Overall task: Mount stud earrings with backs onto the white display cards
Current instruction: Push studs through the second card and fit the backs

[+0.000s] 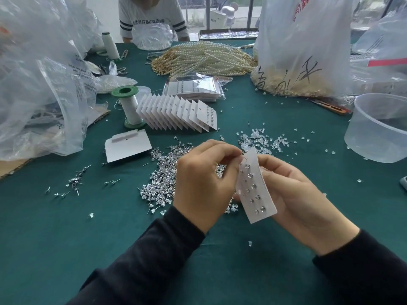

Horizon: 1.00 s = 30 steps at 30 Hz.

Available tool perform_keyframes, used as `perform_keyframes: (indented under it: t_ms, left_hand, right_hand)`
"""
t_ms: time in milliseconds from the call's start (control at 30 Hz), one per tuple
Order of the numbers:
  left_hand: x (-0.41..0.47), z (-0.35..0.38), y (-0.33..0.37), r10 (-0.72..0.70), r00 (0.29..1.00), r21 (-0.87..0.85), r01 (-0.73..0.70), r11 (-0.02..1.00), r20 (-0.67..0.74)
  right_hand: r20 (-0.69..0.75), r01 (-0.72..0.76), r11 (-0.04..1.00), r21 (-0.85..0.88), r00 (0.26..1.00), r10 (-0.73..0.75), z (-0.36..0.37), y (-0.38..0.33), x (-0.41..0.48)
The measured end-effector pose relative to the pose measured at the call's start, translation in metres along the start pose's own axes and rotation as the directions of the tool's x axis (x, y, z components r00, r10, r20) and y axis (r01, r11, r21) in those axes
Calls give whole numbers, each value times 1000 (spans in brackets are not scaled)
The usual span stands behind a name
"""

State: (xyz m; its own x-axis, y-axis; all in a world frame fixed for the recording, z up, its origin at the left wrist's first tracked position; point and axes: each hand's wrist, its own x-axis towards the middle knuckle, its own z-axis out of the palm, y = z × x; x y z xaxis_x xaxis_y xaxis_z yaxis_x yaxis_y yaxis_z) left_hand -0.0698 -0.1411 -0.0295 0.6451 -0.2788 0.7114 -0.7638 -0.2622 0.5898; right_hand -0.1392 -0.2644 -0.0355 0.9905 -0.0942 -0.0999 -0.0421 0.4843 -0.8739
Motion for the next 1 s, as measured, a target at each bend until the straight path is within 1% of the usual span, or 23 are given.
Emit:
perform_keyframes:
  t_ms: [133,267,367,467,567,633,667,733,767,800,867,1000]
  left_hand:
    - [1,-2,2,-183,982,-101,188,977,54]
    - [0,-1,3,-376,920,-196,392,899,112]
    - [1,0,4,-445,881,-252,472,845,160]
    - [2,1,2,-496,843,-300,538,787,211]
    - [0,3,1,-507,825,-333,565,755,249]
    - [-1,3,0,-507,817,-351,576,738,275]
    - [-1,3,-1,-519,800,-387,600,700,301]
    - [-2,1,-1,-539,749,-464,663,588,386]
    - [-2,1,-1,-539,734,-473,678,562,412]
    - [-3,1,0,-540,732,-463,681,567,415]
    - [-4,2,1,-546,744,-442,668,598,386]
    - [-6,5,4,-523,776,-449,630,633,352]
  right_hand:
    - [-38,88,979,-183,995,-96,0,2,0]
    - [-79,125,937,-327,984,-158,-2,5,2]
    - [-86,174,875,-452,968,-236,-4,7,2]
    - [-31,254,791,-556,945,-325,-7,8,3]
    - [33,299,725,-620,934,-356,-7,9,4]
    - [44,318,641,-699,913,-405,-7,10,4]
    - [43,325,577,-750,894,-447,-8,10,4]
    - [70,334,404,-852,836,-545,-7,11,4]
    - [98,343,320,-883,801,-590,-7,12,4]
    - [122,351,257,-900,770,-626,-7,12,3]
    - [145,356,185,-916,724,-675,-5,13,2]
    - [158,358,116,-927,649,-744,-2,13,2]
